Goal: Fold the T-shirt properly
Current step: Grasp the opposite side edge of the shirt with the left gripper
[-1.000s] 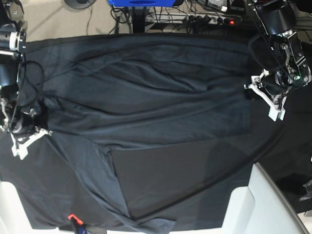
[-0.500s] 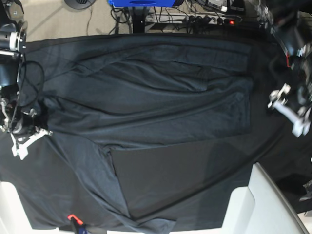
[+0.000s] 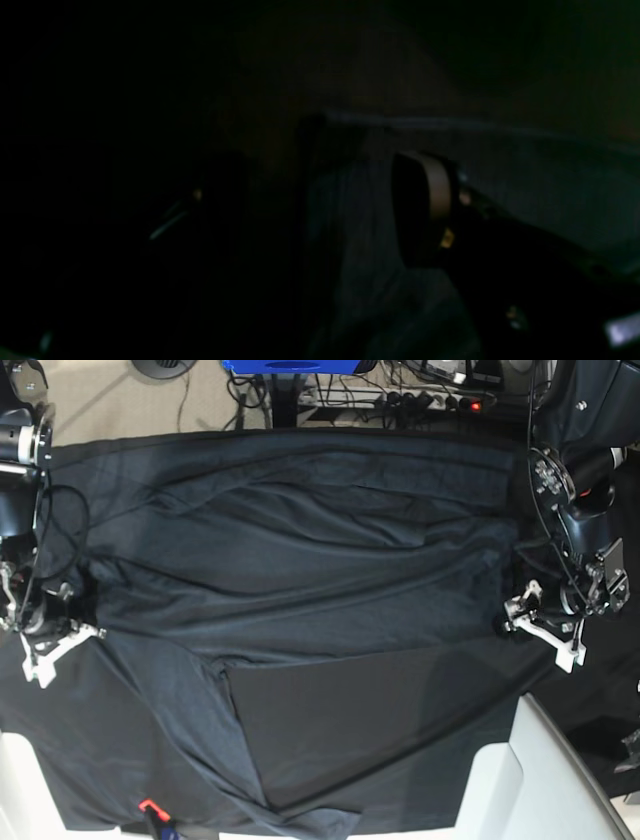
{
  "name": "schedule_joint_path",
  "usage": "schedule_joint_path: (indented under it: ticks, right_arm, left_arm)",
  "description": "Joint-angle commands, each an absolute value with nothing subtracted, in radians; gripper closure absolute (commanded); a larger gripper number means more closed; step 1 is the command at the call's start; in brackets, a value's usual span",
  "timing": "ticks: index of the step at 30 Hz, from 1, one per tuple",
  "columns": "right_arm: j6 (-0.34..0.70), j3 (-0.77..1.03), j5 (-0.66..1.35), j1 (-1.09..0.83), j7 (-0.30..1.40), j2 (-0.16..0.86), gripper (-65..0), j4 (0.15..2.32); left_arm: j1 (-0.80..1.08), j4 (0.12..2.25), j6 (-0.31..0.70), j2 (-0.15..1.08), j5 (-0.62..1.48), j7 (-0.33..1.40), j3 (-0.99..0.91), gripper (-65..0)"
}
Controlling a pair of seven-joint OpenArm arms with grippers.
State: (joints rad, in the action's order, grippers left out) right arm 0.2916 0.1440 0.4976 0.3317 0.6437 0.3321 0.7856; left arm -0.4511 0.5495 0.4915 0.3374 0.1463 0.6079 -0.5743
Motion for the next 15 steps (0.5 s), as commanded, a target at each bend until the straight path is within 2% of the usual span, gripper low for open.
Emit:
schedule_joint_path:
  ticks: [1, 15]
  right_arm:
    - [0.298, 0.147, 0.513, 0.358, 0.627, 0.351, -0.3, 0.806]
    - [0.298, 0.147, 0.513, 0.358, 0.627, 0.351, -0.3, 0.806]
  left_arm:
    - [-0.473, 0.558, 0.481, 0.349, 0.147, 0.608, -0.575, -43.9]
    - [-0.489, 0.558, 0.481, 0.318, 0.145, 0.601, -0.568, -43.8]
